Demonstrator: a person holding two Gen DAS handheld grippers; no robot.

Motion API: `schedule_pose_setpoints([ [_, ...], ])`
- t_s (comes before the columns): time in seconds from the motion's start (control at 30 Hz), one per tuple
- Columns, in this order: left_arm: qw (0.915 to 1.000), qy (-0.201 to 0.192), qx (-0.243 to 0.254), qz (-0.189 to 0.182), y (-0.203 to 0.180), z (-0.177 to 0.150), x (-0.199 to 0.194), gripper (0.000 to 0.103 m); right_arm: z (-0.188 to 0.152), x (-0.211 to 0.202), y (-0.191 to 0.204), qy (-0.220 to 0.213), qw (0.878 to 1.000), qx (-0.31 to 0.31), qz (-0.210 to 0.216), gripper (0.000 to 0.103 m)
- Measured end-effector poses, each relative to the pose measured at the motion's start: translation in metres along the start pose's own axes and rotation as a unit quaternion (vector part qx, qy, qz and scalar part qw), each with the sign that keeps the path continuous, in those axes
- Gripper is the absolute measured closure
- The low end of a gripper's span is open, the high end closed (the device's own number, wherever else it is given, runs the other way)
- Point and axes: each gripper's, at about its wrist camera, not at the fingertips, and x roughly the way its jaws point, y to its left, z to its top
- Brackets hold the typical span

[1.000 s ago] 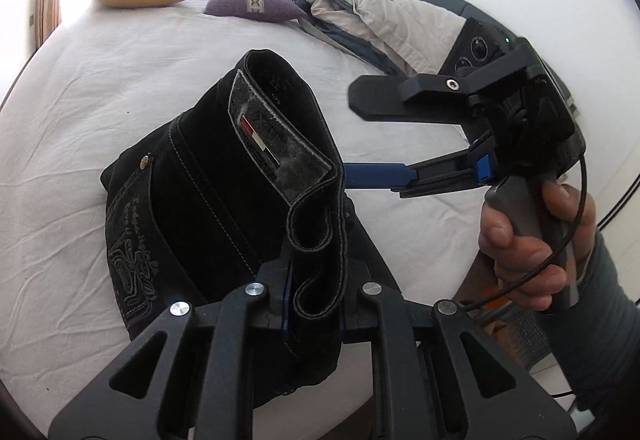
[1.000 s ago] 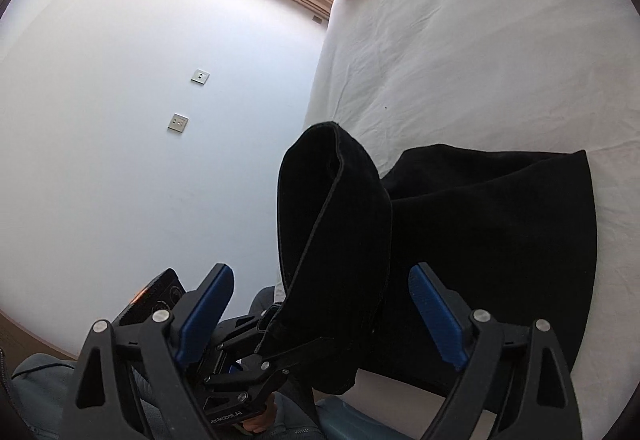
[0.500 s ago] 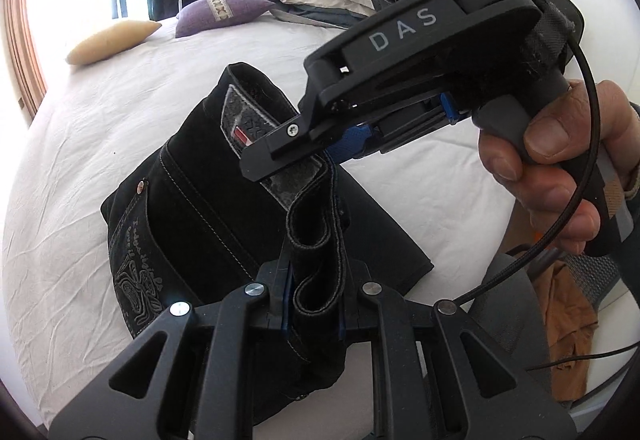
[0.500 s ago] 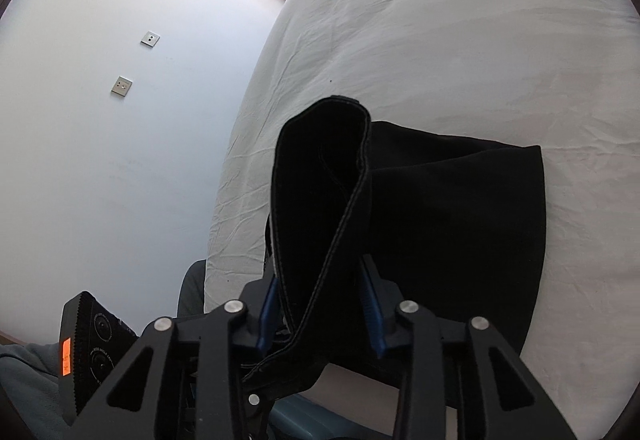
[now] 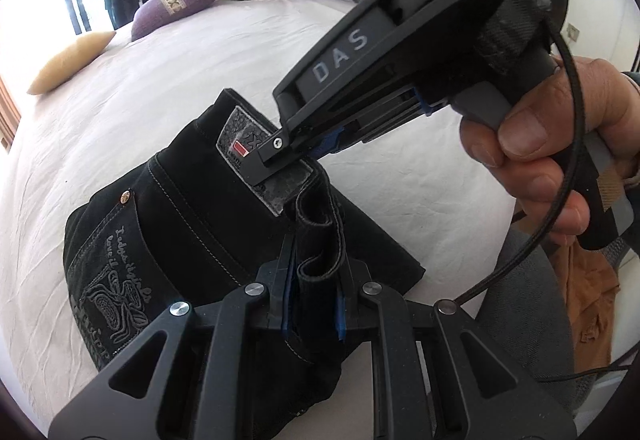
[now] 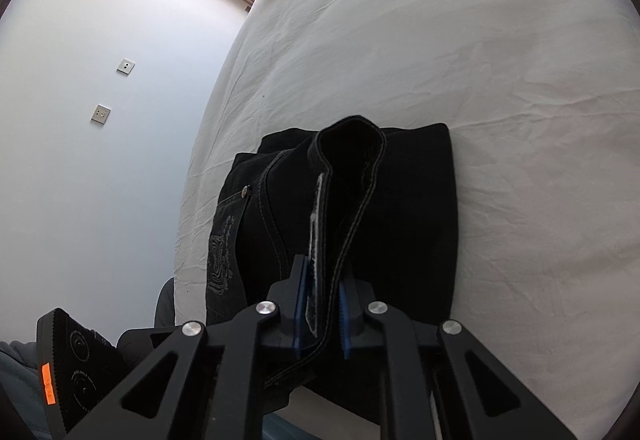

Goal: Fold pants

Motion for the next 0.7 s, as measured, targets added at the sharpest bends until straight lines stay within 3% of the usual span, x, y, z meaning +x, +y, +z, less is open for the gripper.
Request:
schedule_pose_setpoints([
  [0.1, 0.9997, 0.014, 0.017, 0.01, -0.012, 0.0, 0.022, 0.089, 0.004, 0.012, -0.022, 0.003, 0.999, 0.026, 0.017, 0.089],
  [0.37, 0.9997, 0.022, -0.003, -0.005, -0.012, -0.002, 0.055, 0.089, 0.006, 0.017, -0.045, -0.001, 0.999, 0.03, 0.027, 0.089],
  [0.5, 0.9998, 0.019, -0.006, -0.007, -0.014, -0.003, 0.061, 0.089, 0.008, 0.023, -0.031, -0.003, 0.999, 0.031, 0.028, 0.089],
  [0.7, 0.9988, 0.018, -0.032, -0.033, -0.002, -0.007, 0.056, 0.085, -0.002, 0.024, -0.046, -0.016, 0.998, 0.042, 0.05, 0.087],
])
